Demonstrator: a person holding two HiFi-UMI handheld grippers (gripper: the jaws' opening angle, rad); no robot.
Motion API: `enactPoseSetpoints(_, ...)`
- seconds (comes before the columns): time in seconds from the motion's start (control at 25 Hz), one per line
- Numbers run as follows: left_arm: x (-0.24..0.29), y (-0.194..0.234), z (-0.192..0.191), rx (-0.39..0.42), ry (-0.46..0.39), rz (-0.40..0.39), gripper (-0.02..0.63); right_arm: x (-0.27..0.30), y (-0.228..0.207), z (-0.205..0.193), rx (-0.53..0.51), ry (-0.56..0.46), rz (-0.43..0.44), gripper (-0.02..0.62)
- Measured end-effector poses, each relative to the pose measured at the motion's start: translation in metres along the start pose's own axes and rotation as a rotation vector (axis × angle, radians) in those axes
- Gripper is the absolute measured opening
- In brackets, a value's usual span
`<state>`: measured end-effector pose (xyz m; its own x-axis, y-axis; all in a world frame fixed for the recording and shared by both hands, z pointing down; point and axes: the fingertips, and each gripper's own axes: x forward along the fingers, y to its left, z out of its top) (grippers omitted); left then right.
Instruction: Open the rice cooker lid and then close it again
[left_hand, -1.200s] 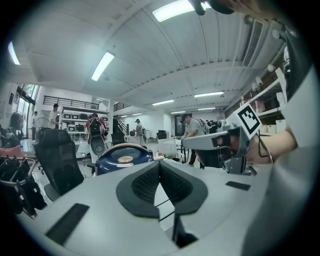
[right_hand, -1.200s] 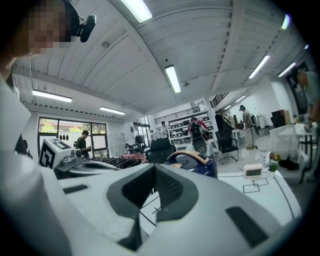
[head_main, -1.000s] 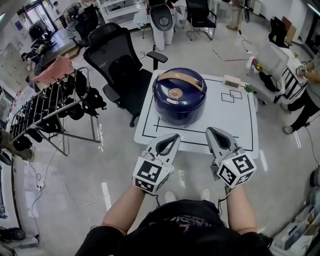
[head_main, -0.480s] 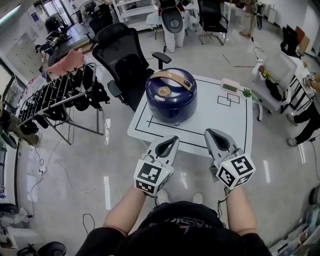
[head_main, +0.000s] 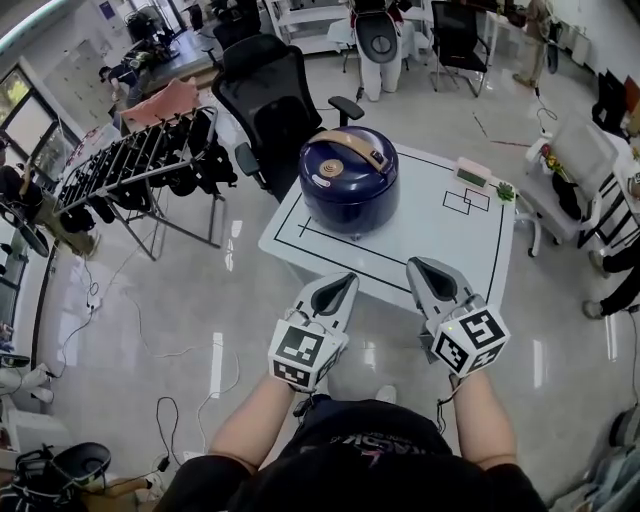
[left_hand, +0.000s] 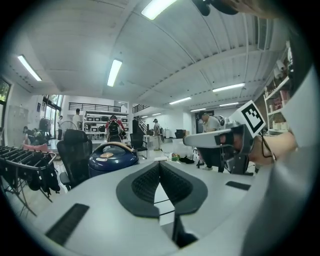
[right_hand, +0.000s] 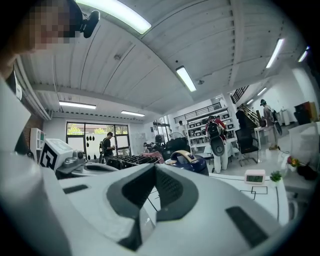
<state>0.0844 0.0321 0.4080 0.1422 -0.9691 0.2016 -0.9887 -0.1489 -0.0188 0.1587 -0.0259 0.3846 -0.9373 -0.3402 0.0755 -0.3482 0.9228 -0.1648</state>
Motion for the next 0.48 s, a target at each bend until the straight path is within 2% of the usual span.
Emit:
enactPoseSetpoints(0.2, -0.005, -0.008, 0.003, -0.015, -0.006, 0.044, 0.003, -0.008, 0.001, 0.0, -0.009, 0.011, 0.036, 0.002)
enactPoseSetpoints(0.48, -0.003, -0.021, 0.003, -0.006, -0.001, 0.06, 0.003, -0.018, -0.004, 0.0, -0.006, 0.0, 0.056, 0.0)
